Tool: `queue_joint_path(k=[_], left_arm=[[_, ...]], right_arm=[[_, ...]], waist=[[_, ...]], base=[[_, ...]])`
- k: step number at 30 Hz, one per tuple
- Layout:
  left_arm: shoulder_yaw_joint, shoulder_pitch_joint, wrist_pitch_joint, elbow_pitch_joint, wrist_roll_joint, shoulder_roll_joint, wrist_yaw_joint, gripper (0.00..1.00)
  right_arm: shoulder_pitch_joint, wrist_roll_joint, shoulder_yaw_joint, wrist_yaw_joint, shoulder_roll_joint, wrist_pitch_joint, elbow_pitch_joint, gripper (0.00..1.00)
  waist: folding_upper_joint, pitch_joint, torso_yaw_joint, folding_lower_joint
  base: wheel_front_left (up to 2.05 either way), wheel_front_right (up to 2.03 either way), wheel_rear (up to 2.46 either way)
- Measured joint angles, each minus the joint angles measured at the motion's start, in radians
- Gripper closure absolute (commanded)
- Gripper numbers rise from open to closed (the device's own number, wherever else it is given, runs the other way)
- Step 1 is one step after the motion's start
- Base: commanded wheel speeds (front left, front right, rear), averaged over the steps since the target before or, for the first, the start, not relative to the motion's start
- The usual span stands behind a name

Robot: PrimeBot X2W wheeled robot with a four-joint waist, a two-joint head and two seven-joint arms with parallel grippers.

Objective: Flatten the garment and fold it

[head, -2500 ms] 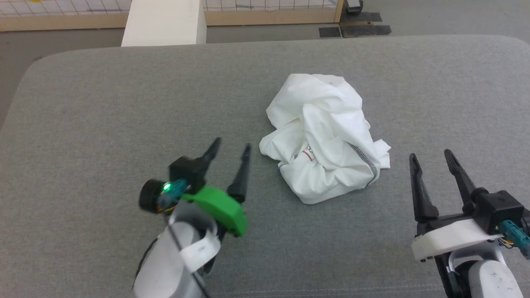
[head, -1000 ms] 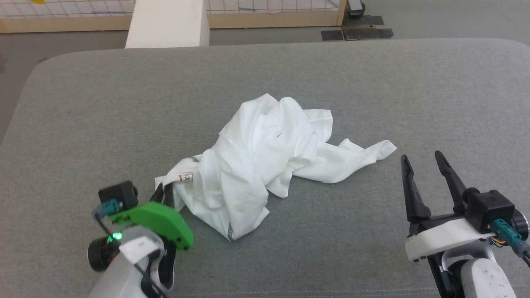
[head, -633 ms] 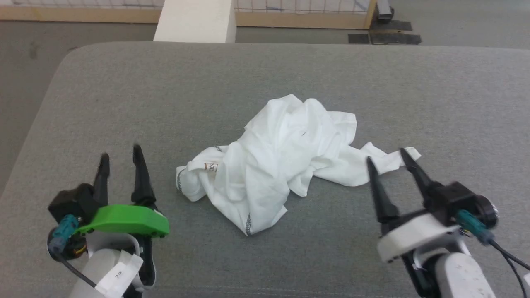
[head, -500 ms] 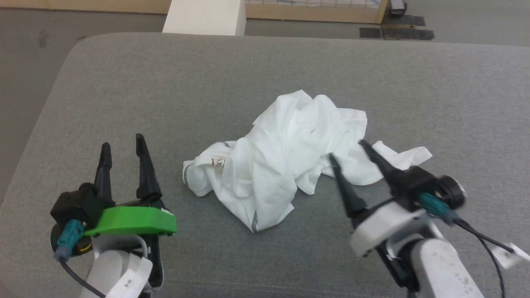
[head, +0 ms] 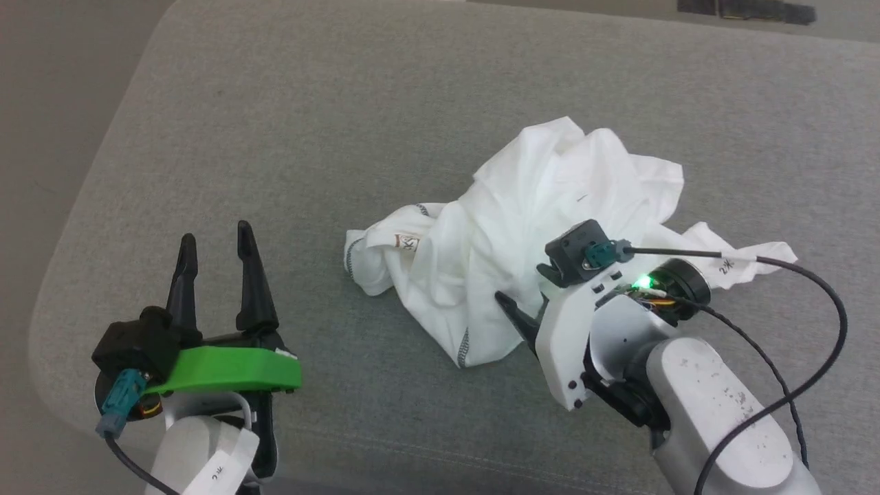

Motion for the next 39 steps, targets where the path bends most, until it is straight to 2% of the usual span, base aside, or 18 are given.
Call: queue_joint_path(k=[1, 2, 3, 7, 11, 17, 21, 24, 27, 31, 33, 37, 38, 39], left_arm=[[0.003, -0.002, 0.0, 0.003, 0.0, 0.0, -0.003, 0.0], [0.003, -0.002, 0.0, 0.004, -0.004, 0.0, -0.003, 0.0], [0.003, -0.002, 0.0, 0.005, -0.006, 0.0, -0.003, 0.0], [-0.001, -0.002, 0.0, 0.01, -0.014, -0.001, 0.0, 0.0], [-0.005, -0.002, 0.0, 0.013, -0.014, -0.001, 0.006, 0.0], [-0.006, 0.001, 0.0, 0.018, -0.01, -0.002, 0.007, 0.0], [-0.002, 0.01, 0.0, 0.024, -0.002, -0.003, 0.006, 0.0], [-0.001, 0.013, 0.0, 0.026, -0.002, -0.003, 0.006, 0.0], [-0.005, 0.021, 0.0, 0.03, -0.002, -0.003, 0.005, 0.0], [-0.012, 0.023, 0.0, 0.035, -0.002, -0.003, 0.004, 0.0], [-0.015, 0.024, 0.0, 0.041, -0.002, -0.003, 0.003, 0.0], [-0.015, 0.034, 0.0, 0.047, -0.002, -0.003, -0.003, 0.0], [-0.015, 0.038, 0.0, 0.05, -0.002, -0.003, -0.003, 0.0], [-0.014, 0.04, 0.0, 0.053, -0.002, -0.003, -0.003, 0.0]], right_arm=[[0.0, 0.009, 0.003, 0.0, -0.003, 0.019, 0.0, 0.56], [0.0, 0.014, 0.003, 0.0, -0.005, 0.027, -0.004, 0.62], [0.0, 0.015, 0.005, 0.0, -0.008, 0.027, -0.011, 1.0], [0.0, 0.012, -0.005, 0.0, -0.016, 0.002, -0.042, 1.0], [0.0, -0.017, -0.062, 0.0, -0.012, -0.079, -0.087, 1.0], [0.0, -0.063, -0.248, 0.0, 0.027, -0.218, -0.193, 1.0], [0.01, -0.098, -0.44, 0.0, 0.048, -0.26, -0.267, 1.0], [0.052, -0.128, -0.608, 0.0, 0.059, -0.245, -0.292, 1.0], [0.124, -0.156, -0.762, 0.0, 0.063, -0.185, -0.283, 1.0], [0.227, -0.14, -0.927, 0.0, 0.063, -0.095, -0.189, 1.0], [0.282, -0.138, -0.974, 0.0, 0.063, -0.028, -0.118, 1.0], [0.373, -0.128, -0.97, 0.0, 0.066, 0.062, -0.043, 1.0], [0.384, -0.122, -0.965, 0.0, 0.067, 0.066, -0.034, 0.62], [0.39, -0.122, -0.958, 0.0, 0.069, 0.057, -0.033, 0.0]], waist=[[0.0, 0.005, 0.008, 0.0], [0.0, 0.01, 0.014, 0.0], [0.0, 0.014, 0.019, 0.0], [0.0, 0.02, 0.031, 0.0], [0.0, 0.005, 0.025, 0.0], [0.0, -0.03, 0.001, 0.0], [0.0, -0.055, -0.023, 0.0], [0.0, -0.071, -0.041, 0.0], [0.0, -0.084, -0.058, 0.0], [0.0, -0.096, -0.076, 0.0], [0.0, -0.101, -0.082, 0.0], [0.0, -0.108, -0.096, 0.0], [0.0, -0.11, -0.1, 0.0], [0.0, -0.111, -0.105, 0.0]], base=[[0.0, 0.0, 0.0], [0.0, 0.0, 0.0], [0.0, 0.0, 0.0], [0.0, 0.0, 0.0], [0.0, 0.0, 0.0], [0.0, 0.0, 0.0], [0.0, 0.0, 0.0], [0.0, 0.0, 0.0], [0.0, 0.0, 0.0], [0.0, 0.0, 0.0], [0.0, 0.0, 0.0], [0.0, 0.0, 0.0], [0.0, 0.0, 0.0], [0.0, 0.0, 0.0]])
